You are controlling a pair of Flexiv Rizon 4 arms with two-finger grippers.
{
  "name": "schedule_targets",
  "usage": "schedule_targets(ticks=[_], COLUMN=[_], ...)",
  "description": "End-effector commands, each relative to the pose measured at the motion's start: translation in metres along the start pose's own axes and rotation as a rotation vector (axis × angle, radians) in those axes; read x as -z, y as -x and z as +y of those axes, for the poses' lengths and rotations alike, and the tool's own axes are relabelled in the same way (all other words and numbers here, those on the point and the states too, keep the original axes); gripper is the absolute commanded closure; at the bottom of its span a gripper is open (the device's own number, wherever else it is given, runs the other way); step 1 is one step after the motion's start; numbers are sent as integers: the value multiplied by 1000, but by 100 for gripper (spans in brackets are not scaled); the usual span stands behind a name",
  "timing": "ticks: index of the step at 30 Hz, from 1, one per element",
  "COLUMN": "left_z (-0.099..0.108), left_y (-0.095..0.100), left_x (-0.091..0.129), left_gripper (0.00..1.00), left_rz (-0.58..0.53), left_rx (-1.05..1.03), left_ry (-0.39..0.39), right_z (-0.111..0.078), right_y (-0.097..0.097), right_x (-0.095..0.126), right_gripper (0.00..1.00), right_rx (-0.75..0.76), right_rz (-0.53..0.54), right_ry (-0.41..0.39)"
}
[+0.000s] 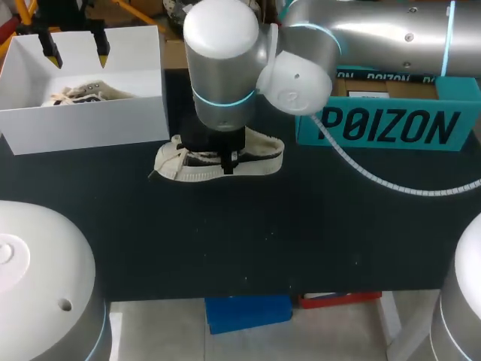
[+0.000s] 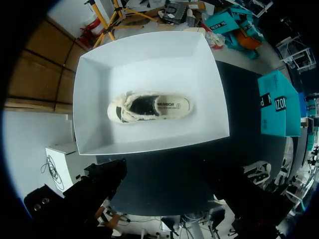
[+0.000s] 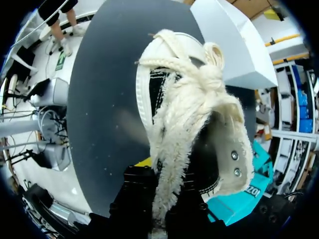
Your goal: Take the shoe out of the shoebox, open the shoe tongue, remove and reinsert the insole, then place the shoe into the shoebox
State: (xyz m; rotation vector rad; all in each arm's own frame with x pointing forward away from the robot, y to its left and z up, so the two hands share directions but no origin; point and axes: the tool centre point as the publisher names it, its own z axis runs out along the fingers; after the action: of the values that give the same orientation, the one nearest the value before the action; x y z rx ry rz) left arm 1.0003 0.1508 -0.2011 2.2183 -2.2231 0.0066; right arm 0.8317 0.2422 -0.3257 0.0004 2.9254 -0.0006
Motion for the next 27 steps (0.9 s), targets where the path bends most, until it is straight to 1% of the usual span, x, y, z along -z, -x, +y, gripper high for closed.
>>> schedule_targets(ticks=[1, 7, 14, 19, 21, 23, 24, 25, 26, 27], left_z=[0, 0, 0, 0, 0, 0, 0, 0, 0, 0], left_y=[0, 0, 0, 0, 0, 0, 0, 0, 0, 0], left_x=[0, 0, 0, 0, 0, 0, 0, 0, 0, 0], left_gripper=[0, 0, 0, 0, 0, 0, 0, 0, 0, 0], left_rz=[-1, -1, -1, -1, -1, -1, -1, -1, -1, -1], left_rx=[1, 1, 1, 1, 1, 1, 1, 1, 1, 1], left_ry=[1, 1, 1, 1, 1, 1, 1, 1, 1, 1], right_z=[7, 8, 11, 12, 11, 11, 11, 12, 12, 12], right_y=[-3, -13, -22, -27, -28, -30, -31, -32, -33, -33], right_x=[-31, -52, -70, -78, -79, -79, -79, -78, -76, -74], right_gripper=[100, 100, 100, 100, 100, 100, 69, 25, 0, 0], right_rx=[-29, -115, -150, -147, -132, -105, -85, -69, -59, -47], right_rz=[19, 42, 60, 78, 83, 86, 94, 93, 97, 107], right_ry=[-5, -31, -49, -65, -85, -86, -94, -94, -96, -101])
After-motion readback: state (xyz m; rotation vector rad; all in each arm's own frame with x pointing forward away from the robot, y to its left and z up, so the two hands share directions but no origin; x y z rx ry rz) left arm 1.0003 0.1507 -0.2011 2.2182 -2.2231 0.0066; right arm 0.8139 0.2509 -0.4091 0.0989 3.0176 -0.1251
